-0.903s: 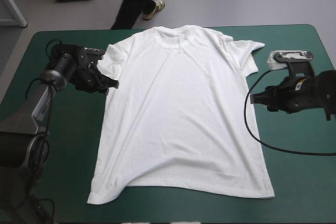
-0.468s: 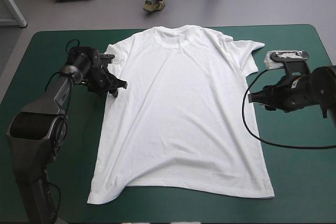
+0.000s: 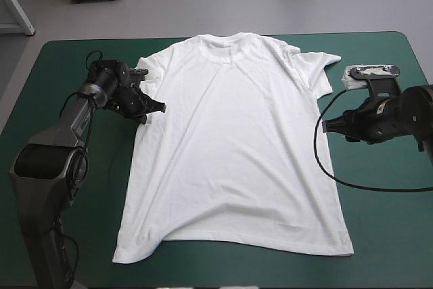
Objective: Fold the cloth
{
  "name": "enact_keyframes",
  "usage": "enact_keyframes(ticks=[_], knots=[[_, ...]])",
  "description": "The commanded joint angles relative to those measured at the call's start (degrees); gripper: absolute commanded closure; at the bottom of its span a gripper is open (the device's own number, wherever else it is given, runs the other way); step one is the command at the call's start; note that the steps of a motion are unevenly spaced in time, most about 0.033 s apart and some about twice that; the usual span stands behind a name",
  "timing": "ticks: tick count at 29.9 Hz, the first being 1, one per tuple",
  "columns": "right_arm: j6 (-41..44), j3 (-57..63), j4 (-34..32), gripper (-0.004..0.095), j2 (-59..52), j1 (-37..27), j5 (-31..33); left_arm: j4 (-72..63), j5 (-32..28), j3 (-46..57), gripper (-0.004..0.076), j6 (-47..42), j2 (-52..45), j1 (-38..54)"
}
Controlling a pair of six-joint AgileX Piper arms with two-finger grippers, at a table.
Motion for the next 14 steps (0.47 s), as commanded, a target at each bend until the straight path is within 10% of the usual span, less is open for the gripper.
enact_keyframes(ticks=[1,14], knots=[[0.6,-1.8,-0.5,0.0518,-0.2,-0.3,-4.6,-1.4,-0.4,-1.0,0.0733,-0.2,-1.9,-0.2],[3.7,-14.9,-1.6,0.0432,24.0,-0.7,-6.9,-1.5,-1.4,-1.0,0.0733,-0.2,-1.9,-0.2]])
